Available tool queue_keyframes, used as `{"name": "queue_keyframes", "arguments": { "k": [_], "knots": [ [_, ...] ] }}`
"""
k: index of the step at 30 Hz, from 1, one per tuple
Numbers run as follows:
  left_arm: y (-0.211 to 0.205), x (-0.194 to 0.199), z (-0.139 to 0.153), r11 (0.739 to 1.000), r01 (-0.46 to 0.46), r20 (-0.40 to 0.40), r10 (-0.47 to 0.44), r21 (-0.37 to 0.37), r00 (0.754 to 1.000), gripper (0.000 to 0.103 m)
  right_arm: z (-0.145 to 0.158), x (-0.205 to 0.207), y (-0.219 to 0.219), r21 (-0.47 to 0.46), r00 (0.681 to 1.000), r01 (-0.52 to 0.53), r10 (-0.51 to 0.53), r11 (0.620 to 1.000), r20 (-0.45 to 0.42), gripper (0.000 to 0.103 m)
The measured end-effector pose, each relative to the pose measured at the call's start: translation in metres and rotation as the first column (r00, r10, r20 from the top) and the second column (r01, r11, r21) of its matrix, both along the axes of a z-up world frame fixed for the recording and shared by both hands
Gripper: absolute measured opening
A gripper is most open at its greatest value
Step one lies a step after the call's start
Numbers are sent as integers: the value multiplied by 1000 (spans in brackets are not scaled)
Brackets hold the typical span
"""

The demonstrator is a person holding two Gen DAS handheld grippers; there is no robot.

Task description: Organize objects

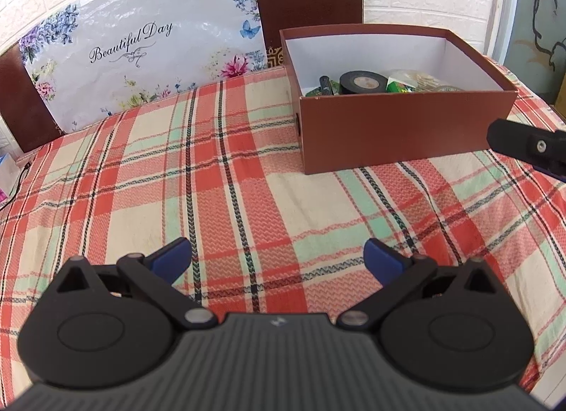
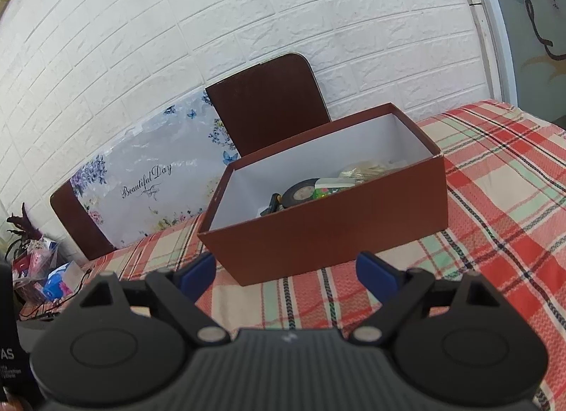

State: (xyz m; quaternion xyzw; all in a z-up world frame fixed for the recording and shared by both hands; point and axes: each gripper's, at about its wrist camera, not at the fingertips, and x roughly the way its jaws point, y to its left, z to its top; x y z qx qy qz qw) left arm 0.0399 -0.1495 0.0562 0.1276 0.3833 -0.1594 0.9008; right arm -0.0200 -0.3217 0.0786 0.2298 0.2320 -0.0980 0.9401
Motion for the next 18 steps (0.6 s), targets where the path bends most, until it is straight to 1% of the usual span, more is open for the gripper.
{"name": "queue_keyframes", "arguments": {
  "k": [18],
  "knots": [
    [-4,3,-11,1000,17,-48,-16,10,999,103,-7,5,-2,13,1000,-4,4,1000,-31,92]
  ]
}}
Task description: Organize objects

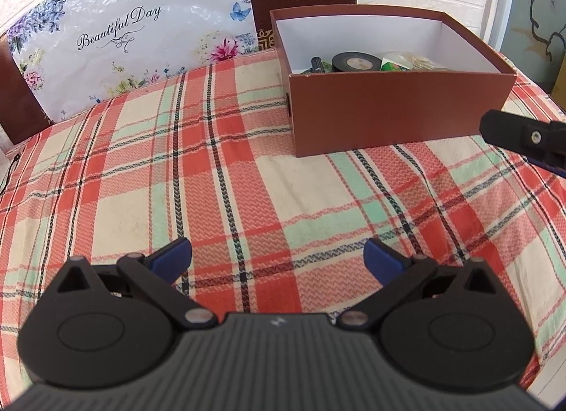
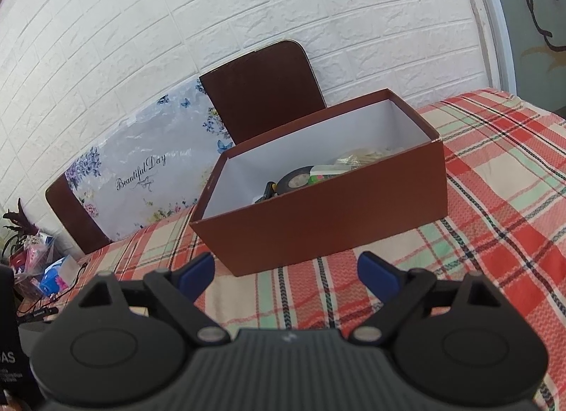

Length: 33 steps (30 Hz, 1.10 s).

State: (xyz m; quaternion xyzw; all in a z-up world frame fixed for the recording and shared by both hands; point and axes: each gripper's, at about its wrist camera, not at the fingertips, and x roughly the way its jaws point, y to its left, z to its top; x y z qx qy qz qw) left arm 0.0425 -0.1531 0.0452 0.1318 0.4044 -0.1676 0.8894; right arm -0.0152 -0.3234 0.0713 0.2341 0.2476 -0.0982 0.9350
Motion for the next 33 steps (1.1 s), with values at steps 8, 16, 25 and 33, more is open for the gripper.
{"name": "queue_keyframes", "arguments": {
  "k": [8,16,25,33],
  "knots": [
    [-1,1,-5,1000,8,-23,-8,3,1000,103,-4,3,1,-5,1000,-5,5,1000,-19,93],
    [-1,3,-8,1000,9,-32,-9,4,999,103,-5,5,1,-9,1000,-16,16,1000,-27,93],
    [0,5,-11,1000,11,-44,-10,2,999,103,-5,7,2,-11,999,-16,16,1000,-32,93],
    [1,8,-14,1000,14,-57,-14,0,998,103,-8,9,1,-10,999,-19,19,1000,-35,93]
  ]
}}
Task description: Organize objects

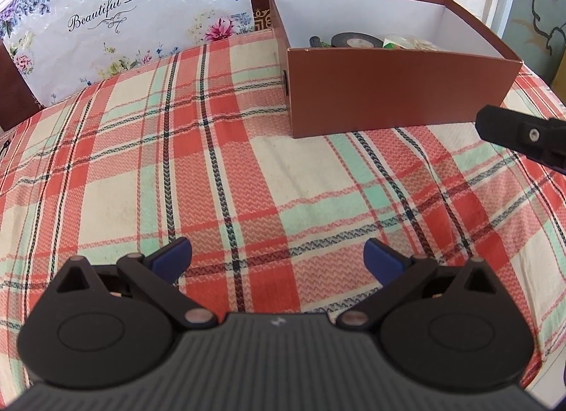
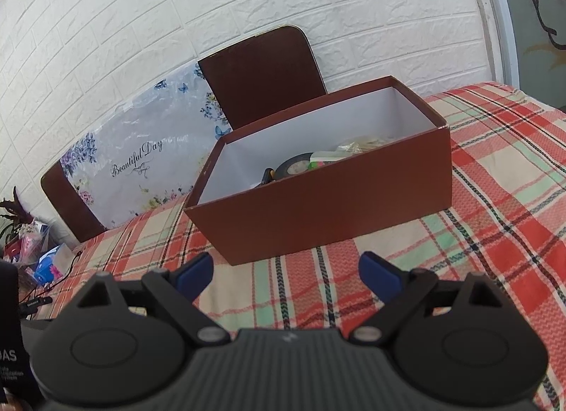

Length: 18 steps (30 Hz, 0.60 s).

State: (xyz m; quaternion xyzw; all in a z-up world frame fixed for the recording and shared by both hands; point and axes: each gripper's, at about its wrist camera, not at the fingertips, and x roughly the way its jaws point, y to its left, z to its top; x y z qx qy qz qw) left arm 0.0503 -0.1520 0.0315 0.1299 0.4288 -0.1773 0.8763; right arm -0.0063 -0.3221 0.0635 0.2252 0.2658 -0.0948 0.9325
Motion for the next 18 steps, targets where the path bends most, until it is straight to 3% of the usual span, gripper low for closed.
{"name": "queue_keyframes", "arguments": {
  "k": [18],
  "knots": [
    [0,2,-3,1000,7,-13,-7,-4,1000,103,-1,0,0,1,1000,-3,3,1000,-4,93]
  ]
}}
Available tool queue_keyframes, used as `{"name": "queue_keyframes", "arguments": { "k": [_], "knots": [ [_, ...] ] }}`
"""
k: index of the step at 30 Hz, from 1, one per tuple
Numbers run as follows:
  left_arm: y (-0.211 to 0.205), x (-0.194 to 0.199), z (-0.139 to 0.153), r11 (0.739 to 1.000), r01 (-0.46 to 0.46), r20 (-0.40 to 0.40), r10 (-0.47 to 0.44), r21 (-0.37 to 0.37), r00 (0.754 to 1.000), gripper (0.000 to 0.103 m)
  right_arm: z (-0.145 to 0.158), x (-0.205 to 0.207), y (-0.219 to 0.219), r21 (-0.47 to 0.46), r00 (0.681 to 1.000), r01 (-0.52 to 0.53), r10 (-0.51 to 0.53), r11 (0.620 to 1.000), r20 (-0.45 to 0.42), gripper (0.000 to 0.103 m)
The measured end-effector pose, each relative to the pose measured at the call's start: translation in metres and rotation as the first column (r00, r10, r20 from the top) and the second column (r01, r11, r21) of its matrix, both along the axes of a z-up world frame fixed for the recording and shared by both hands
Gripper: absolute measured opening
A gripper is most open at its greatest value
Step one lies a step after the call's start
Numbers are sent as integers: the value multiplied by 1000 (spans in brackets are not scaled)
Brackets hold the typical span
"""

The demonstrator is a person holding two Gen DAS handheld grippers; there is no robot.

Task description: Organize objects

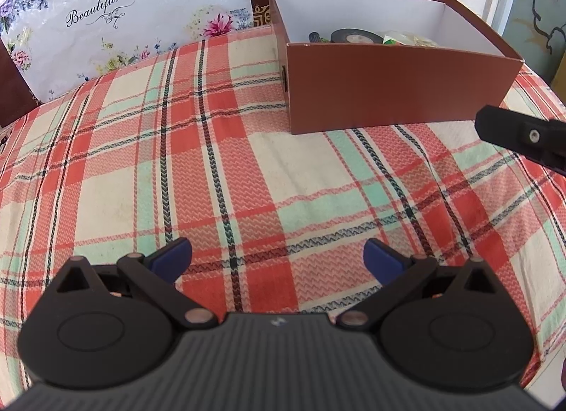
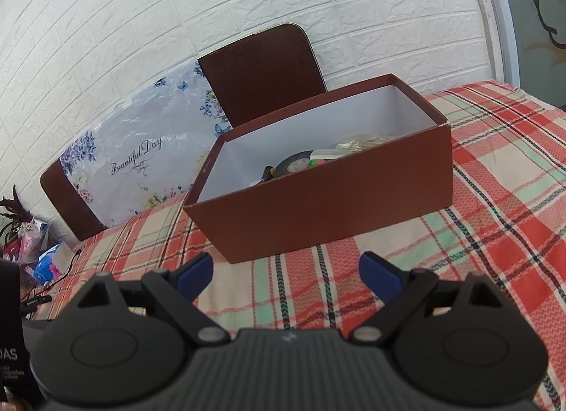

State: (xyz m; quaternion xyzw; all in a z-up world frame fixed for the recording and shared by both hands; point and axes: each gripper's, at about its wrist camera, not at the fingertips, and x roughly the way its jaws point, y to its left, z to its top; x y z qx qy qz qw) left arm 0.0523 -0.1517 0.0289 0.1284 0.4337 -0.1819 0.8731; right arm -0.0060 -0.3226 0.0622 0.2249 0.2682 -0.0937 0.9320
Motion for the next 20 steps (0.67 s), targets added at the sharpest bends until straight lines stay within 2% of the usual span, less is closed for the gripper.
{"name": "queue_keyframes", "arguments": {
  "k": [14,20],
  "knots": [
    [1,-1,-1,1000,3,-7,-3,-8,1000,103,0,0,1,-1,1000,-2,2,1000,-1,93],
    [-1,-10,6,999,49,60,-48,-17,997,103,1,0,2,-3,1000,-4,4,1000,-2,93]
  ]
}}
